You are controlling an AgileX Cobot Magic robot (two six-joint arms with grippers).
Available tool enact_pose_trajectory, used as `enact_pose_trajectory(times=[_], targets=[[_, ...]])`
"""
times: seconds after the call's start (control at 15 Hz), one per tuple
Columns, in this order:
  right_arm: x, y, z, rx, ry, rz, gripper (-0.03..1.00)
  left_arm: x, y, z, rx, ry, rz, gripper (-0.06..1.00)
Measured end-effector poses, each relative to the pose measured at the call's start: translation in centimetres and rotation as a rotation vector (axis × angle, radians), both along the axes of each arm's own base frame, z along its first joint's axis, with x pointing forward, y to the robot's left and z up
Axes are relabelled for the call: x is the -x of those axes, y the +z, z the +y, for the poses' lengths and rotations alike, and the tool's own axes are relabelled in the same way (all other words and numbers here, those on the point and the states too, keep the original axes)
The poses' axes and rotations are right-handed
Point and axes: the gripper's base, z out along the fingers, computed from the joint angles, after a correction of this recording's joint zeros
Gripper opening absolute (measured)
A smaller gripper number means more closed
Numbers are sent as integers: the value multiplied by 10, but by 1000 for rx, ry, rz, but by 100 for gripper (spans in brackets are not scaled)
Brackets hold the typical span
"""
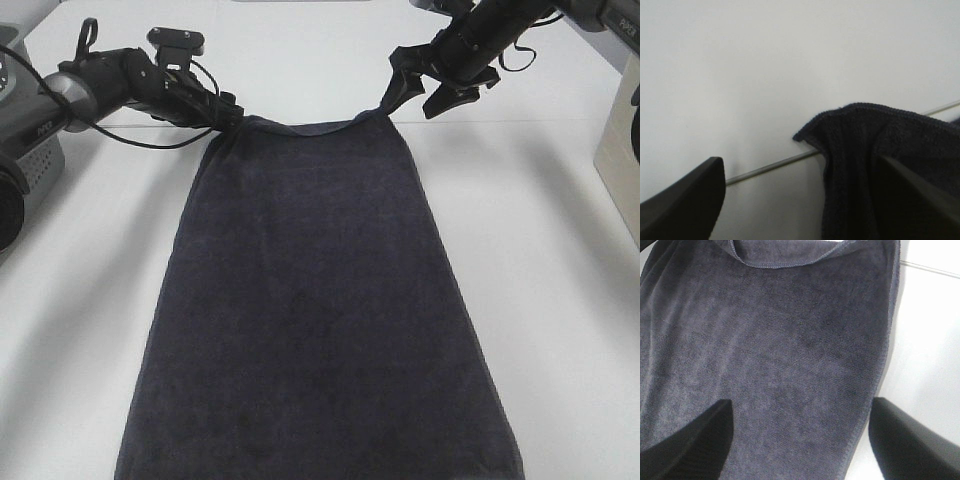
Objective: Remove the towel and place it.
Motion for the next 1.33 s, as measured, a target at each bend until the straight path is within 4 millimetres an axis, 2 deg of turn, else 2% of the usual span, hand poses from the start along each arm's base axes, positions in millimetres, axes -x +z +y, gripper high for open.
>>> enact_pose_trajectory(times=[0.33, 0.6, 1.2, 1.33], targets=[[2, -1, 0, 3, 11, 23, 73, 0, -24, 1, 2, 11, 13, 76], [3, -1, 0, 3, 13, 28, 73, -1, -23, 3, -39, 18, -6, 76], [4, -1, 0, 5, 18, 39, 73, -3, -24, 13, 80, 184, 29, 76], [4, -1, 0, 5, 18, 39, 73, -1, -14, 13, 88, 190, 65, 76]])
